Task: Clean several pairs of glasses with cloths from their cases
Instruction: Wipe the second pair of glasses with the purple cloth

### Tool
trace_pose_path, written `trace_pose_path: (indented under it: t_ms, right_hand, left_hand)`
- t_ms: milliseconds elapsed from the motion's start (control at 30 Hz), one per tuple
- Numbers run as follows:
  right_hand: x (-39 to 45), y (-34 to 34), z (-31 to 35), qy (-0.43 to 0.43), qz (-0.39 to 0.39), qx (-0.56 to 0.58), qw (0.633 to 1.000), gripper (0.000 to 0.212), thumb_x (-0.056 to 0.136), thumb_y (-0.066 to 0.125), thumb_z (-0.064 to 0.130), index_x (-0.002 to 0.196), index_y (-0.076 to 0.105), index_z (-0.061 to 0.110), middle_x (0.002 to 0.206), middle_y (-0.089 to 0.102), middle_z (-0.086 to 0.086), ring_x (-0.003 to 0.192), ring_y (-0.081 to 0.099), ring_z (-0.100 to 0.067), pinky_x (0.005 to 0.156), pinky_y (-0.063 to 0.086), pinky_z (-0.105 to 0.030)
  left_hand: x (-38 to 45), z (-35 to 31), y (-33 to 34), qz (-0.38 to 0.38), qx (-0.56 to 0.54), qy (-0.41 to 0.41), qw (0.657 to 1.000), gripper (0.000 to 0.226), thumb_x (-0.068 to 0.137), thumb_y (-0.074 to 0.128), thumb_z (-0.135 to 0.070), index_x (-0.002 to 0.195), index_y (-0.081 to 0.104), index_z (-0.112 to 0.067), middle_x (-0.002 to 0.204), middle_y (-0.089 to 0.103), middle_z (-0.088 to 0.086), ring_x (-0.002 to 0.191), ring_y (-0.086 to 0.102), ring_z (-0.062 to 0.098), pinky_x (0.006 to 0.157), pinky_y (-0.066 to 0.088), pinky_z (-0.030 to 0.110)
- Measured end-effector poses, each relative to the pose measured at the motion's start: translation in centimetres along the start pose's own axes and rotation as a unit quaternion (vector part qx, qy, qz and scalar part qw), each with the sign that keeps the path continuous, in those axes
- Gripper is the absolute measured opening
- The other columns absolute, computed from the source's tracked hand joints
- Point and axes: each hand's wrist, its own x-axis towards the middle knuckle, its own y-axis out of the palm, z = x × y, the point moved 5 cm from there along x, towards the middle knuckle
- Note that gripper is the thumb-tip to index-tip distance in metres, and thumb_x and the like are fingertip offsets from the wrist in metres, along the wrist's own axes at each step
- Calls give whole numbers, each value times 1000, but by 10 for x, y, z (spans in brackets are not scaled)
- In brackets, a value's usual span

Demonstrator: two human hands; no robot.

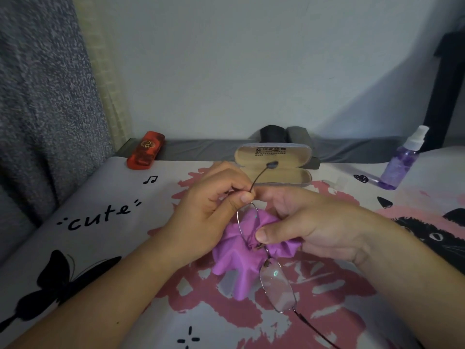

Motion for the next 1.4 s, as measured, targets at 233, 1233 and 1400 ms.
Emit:
trace_pose_path:
  t_ms: [233,1233,1400]
  right_hand:
    - [8,-1,-3,-28,-103,-11,994,54,83,72,-12,127,61,16,91,73,-19,88,74,-35,81,58,-41]
    - [-15,-36,0,68,-30,-128,989,50,91,62,-7,133,61,21,120,74,-9,108,71,-21,92,56,-30]
    - [-8,-31,-6,70,-58,-139,986,57,84,71,-12,127,65,24,116,73,-18,116,64,-43,112,39,-62]
  left_hand:
    - [1,8,0,-17,-49,-54,997,6,94,63,-24,89,65,-24,92,55,-5,88,56,17,83,45,27]
    - [1,1,-38,-188,128,11,974,16,100,57,-9,93,61,-23,87,60,-5,87,59,22,79,49,40]
    - [3,-1,-36,-181,161,32,970,12,100,54,-17,91,62,-18,89,57,-12,84,58,21,77,47,33]
